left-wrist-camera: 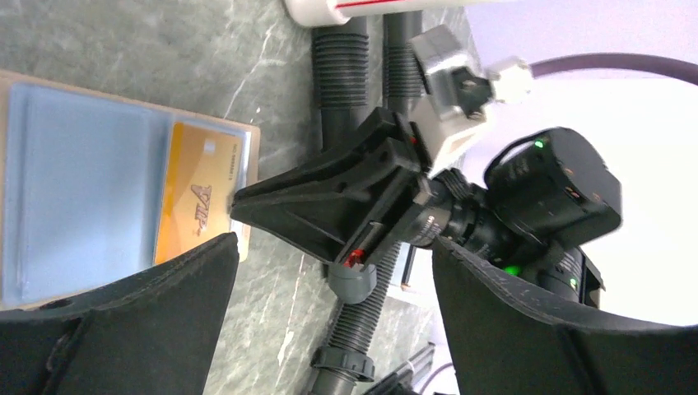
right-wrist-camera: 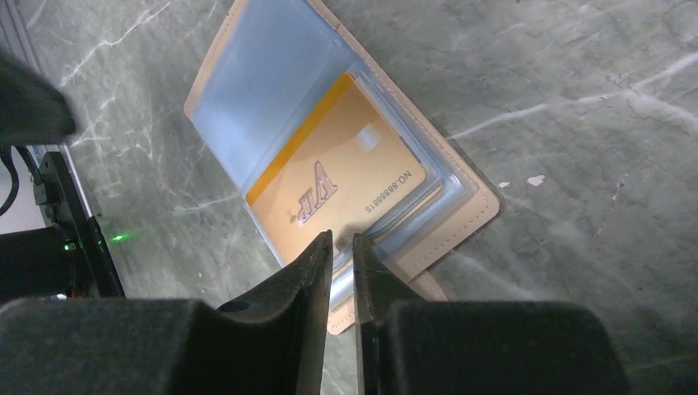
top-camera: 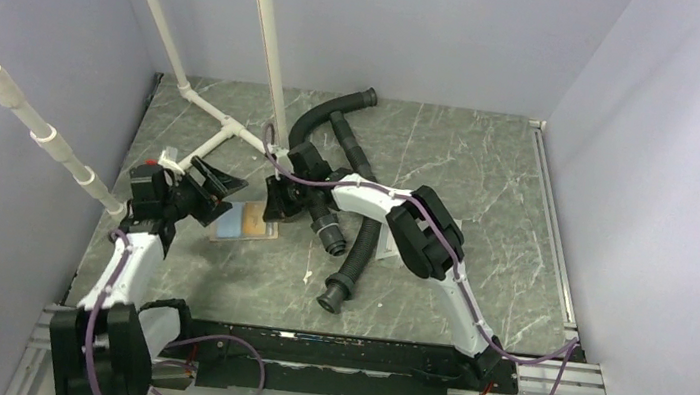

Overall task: Put the credit cards into the card holder
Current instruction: Close the card holder at the center of the board.

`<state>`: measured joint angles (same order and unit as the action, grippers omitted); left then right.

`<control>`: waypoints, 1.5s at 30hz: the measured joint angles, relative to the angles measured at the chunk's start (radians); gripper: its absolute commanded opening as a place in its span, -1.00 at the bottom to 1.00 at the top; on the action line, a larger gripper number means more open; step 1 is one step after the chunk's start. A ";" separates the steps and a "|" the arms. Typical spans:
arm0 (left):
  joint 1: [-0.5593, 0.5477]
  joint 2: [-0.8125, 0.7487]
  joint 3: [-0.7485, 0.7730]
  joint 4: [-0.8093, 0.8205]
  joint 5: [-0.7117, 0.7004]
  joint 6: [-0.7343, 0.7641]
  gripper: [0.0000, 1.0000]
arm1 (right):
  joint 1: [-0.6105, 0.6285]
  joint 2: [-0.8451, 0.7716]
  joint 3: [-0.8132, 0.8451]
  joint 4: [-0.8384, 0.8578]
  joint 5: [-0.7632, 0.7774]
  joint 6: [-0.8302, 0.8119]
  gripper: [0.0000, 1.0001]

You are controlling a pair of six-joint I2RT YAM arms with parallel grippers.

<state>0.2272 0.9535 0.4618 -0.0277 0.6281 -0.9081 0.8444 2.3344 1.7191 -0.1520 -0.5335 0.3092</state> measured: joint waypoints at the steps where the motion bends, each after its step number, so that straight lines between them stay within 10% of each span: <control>1: -0.004 0.032 0.000 0.026 0.010 -0.009 0.81 | 0.003 -0.001 0.002 -0.003 0.005 0.004 -0.53; 12: 0.032 0.206 0.252 -0.349 -0.122 0.177 0.99 | -0.003 -0.092 -0.098 -0.053 0.082 0.035 -0.39; 26: 0.066 0.484 0.222 -0.278 -0.223 0.230 0.96 | -0.005 -0.067 -0.084 -0.045 0.084 0.051 -0.51; 45: -0.003 0.154 0.130 -0.205 -0.113 0.190 0.86 | -0.021 -0.036 -0.055 -0.024 0.034 0.059 -0.54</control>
<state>0.2237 1.1080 0.5915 -0.2325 0.5156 -0.7185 0.8238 2.2986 1.6638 -0.1764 -0.4992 0.3679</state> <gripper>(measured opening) 0.926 0.222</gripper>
